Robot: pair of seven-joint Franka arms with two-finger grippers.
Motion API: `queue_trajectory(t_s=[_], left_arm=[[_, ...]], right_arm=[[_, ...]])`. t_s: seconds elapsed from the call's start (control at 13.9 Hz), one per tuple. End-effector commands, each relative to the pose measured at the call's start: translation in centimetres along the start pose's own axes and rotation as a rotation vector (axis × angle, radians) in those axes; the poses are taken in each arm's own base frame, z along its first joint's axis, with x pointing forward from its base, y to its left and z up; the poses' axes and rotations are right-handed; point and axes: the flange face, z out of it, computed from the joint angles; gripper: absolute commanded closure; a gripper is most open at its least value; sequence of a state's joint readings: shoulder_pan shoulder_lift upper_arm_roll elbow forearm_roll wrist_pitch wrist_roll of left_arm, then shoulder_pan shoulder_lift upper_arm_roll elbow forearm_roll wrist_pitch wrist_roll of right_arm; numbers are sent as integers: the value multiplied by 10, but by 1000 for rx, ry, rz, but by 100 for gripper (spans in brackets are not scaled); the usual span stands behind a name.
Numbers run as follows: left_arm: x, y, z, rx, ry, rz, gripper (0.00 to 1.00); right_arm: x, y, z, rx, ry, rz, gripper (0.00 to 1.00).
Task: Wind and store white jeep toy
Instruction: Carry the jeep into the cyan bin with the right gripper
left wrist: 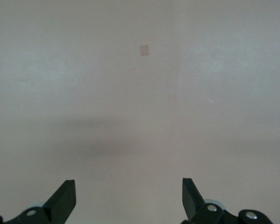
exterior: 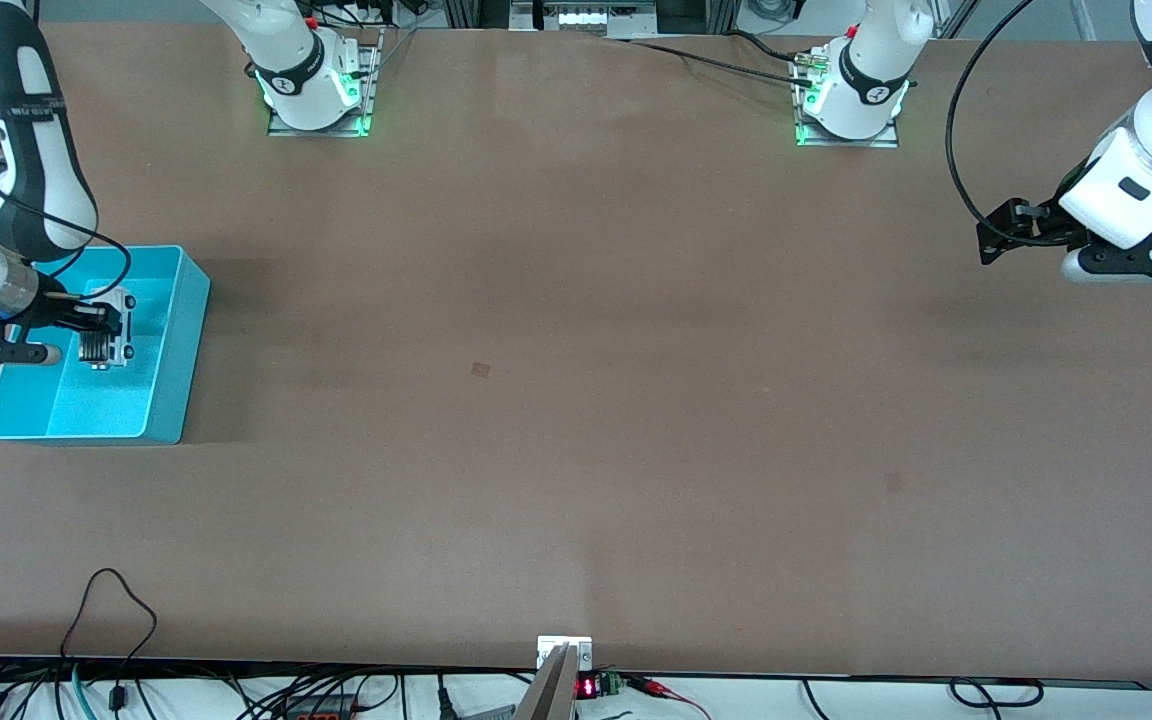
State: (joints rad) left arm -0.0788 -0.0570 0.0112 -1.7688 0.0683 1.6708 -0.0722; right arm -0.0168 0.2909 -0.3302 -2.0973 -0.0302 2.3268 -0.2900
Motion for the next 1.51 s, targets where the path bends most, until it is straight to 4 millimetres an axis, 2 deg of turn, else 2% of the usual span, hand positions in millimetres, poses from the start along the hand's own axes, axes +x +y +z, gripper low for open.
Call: queue_trajectory(t_s=[0.0, 0.36, 0.43, 0.5, 0.57, 0.65, 0.72, 0.79, 0.86, 1.0, 1.08, 1.15, 1.22, 1.36, 1.43], left_arm=[[0, -5, -5, -10, -3, -17, 0], [0, -3, -6, -10, 0, -14, 0], [0, -4, -6, -10, 0, -14, 0], [0, -4, -6, -10, 0, -14, 0], [1, -4, -5, -10, 0, -16, 0], [0, -4, -6, -10, 0, -16, 0], [0, -4, -6, -10, 0, -16, 0], [0, -4, -6, -10, 0, -16, 0], [0, -5, -5, -10, -3, -17, 0], [0, -4, -6, -10, 0, -16, 0], [1, -4, -5, -10, 0, -17, 0], [1, -4, -5, -10, 0, -16, 0], [0, -4, -6, -10, 1, -16, 0], [1, -3, -5, -10, 0, -14, 0], [1, 0, -5, -10, 2, -10, 0]], right_arm=[[-1, 5, 16, -15, -2, -11, 100], [-13, 2, 51, -21, -8, -11, 100], [-15, 4, 59, -21, -21, -6, 95], [-15, 4, 62, -21, -27, -5, 88], [-15, 4, 63, -21, -29, -5, 75], [-15, 3, 64, -20, -31, -7, 60], [-14, 3, 63, -21, -30, -7, 40], [-13, 3, 62, -22, -27, -5, 32], [-12, 2, 61, -22, -25, -8, 29], [-9, 3, 56, -24, -16, -11, 20], [-8, 3, 52, -25, -7, -19, 18], [-6, 2, 45, -26, 5, -29, 11], [-4, 3, 31, -27, 31, -28, 0], [3, -7, -1, -27, 76, -57, 0], [6, -17, -19, -26, 96, -81, 0]])
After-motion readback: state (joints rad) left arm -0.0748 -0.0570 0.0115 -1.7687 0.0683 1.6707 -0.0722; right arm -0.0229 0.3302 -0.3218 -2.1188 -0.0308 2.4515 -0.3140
